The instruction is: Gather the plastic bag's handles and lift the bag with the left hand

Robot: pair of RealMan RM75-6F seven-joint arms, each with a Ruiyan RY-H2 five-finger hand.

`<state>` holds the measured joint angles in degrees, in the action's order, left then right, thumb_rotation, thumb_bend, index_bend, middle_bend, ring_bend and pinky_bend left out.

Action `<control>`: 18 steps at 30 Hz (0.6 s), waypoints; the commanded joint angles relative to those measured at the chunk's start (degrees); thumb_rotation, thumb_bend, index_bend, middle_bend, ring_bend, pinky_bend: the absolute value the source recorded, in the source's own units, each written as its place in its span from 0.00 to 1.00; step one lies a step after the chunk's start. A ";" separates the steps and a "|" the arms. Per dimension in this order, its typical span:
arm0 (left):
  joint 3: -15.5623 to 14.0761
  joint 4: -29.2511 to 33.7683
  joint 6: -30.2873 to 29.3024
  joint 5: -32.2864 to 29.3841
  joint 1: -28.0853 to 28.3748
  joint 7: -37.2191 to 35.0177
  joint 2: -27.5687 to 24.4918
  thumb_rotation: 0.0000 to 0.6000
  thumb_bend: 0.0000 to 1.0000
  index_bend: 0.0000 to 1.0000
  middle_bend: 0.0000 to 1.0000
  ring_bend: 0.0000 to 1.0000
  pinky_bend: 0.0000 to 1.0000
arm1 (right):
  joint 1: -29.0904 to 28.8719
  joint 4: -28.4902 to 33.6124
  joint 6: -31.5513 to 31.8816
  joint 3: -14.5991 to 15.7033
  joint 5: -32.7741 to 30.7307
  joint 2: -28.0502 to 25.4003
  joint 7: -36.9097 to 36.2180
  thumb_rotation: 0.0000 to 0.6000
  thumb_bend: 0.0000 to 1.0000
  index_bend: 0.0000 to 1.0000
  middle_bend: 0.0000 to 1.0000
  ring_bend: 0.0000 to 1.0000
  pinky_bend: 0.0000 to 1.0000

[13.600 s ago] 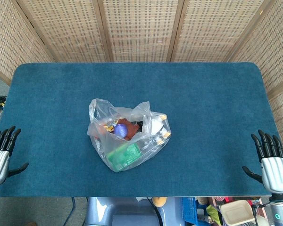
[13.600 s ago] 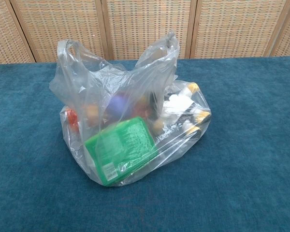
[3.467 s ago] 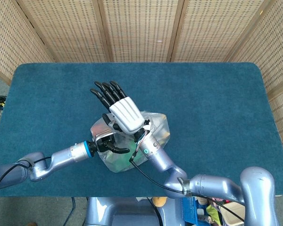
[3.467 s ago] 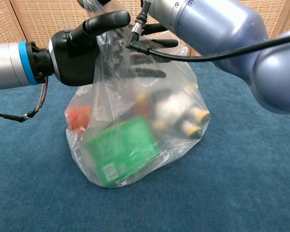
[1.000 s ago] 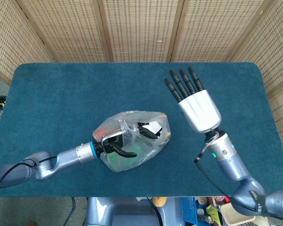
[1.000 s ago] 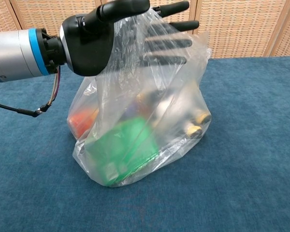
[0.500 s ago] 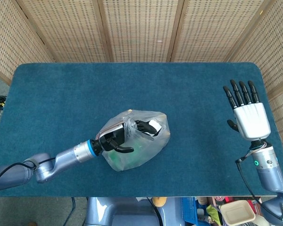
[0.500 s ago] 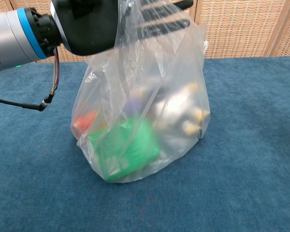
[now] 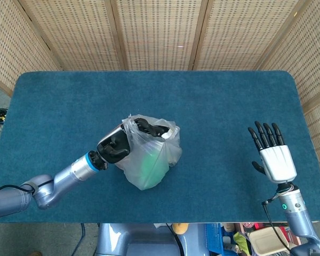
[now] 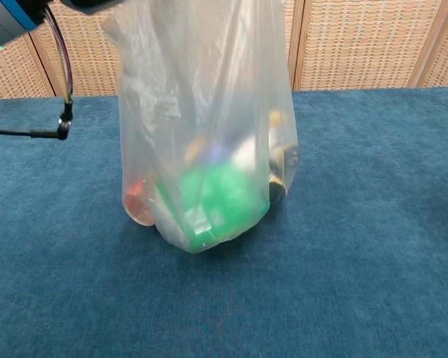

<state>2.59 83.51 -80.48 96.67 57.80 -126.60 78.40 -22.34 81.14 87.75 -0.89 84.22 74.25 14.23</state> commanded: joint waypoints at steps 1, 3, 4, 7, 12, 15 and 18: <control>0.75 0.93 -0.85 0.06 -0.60 -1.28 -1.23 0.98 0.24 0.32 0.35 0.20 0.23 | 1.11 -1.05 0.60 -0.18 0.68 1.34 -0.90 1.00 0.00 0.00 0.00 0.00 0.00; 1.06 1.17 -1.15 0.32 -0.74 -1.72 -2.00 0.98 0.24 0.31 0.36 0.21 0.24 | 1.59 -1.60 0.79 -0.33 0.91 1.96 -0.92 1.00 0.00 0.00 0.00 0.00 0.00; 1.19 1.36 -1.29 0.44 -0.82 -1.90 -2.42 0.98 0.24 0.31 0.36 0.22 0.25 | 1.86 -1.77 0.86 -0.39 0.97 2.23 -1.08 1.00 0.00 0.00 0.00 0.00 0.00; 1.73 1.73 -2.05 1.13 -0.95 -2.55 -4.20 1.00 0.24 0.32 0.40 0.26 0.29 | 2.76 -2.24 1.54 -0.63 1.29 2.97 -1.05 1.00 0.00 0.00 0.00 0.00 0.00; 2.56 3.69 -1.93 1.32 -1.07 -1.13 -7.54 1.00 0.23 0.35 0.51 0.36 0.37 | 4.25 -1.51 2.81 -0.87 1.99 3.59 -1.60 1.00 0.00 0.00 0.00 0.00 0.00; 2.95 4.93 -1.54 1.29 -1.06 -0.11 -9.32 1.00 0.24 0.39 0.58 0.45 0.43 | 4.90 -0.90 3.43 -0.97 2.46 3.76 -1.83 1.00 0.00 0.00 0.00 0.00 0.00; 3.39 6.96 -0.67 1.21 -1.03 2.18 -11.62 1.00 0.24 0.45 0.65 0.52 0.50 | 5.64 -0.19 4.12 -1.11 3.06 4.02 -2.13 1.00 0.00 0.00 0.00 0.00 0.00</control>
<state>5.63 89.33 -81.74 97.92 56.75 -125.70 67.99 -16.87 80.78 91.74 -1.95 87.13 78.17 12.24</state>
